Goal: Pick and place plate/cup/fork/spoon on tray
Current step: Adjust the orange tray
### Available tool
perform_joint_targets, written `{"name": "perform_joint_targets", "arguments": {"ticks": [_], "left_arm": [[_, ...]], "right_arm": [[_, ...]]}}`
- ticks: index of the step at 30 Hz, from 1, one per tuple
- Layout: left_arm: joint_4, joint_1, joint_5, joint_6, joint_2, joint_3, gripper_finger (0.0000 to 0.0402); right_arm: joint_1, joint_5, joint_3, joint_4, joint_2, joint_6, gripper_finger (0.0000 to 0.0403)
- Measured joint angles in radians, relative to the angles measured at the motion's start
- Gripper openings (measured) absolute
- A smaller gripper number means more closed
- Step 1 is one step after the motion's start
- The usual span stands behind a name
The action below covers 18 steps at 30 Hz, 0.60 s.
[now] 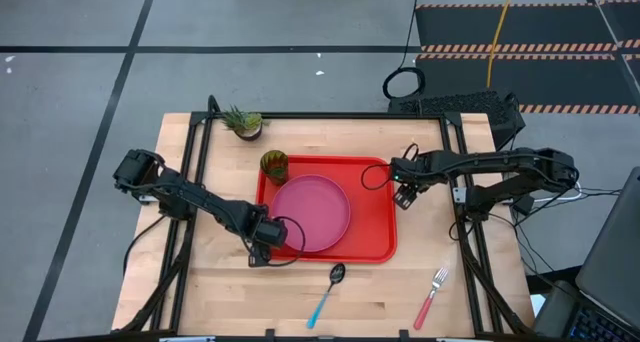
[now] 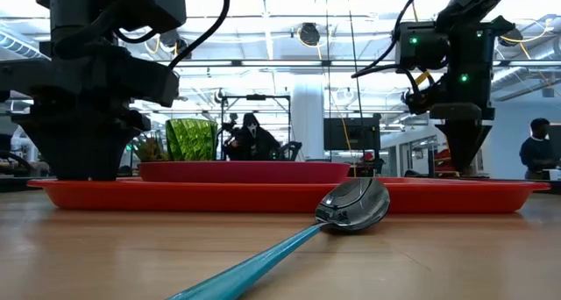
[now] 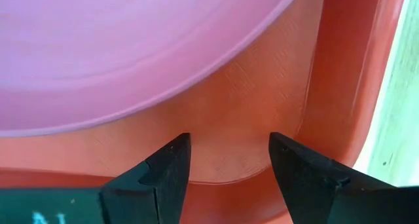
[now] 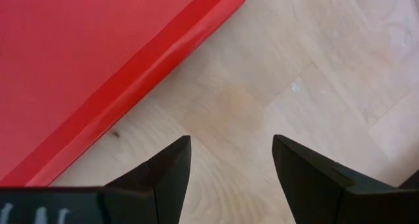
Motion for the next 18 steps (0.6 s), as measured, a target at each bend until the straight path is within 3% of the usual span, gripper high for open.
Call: {"name": "perform_joint_targets", "arguments": {"ticks": [11,18], "left_arm": [[-0.070,0.014,-0.024,0.059,-0.001,0.066,0.0209],[-0.149,0.016,-0.119,0.124,-0.001,0.156,0.0209]], "right_arm": [[0.000,0.003,0.000,0.001,0.000,0.000,0.0208],[0.000,0.003,0.000,0.010,-0.001,-0.030,0.0208]]}}
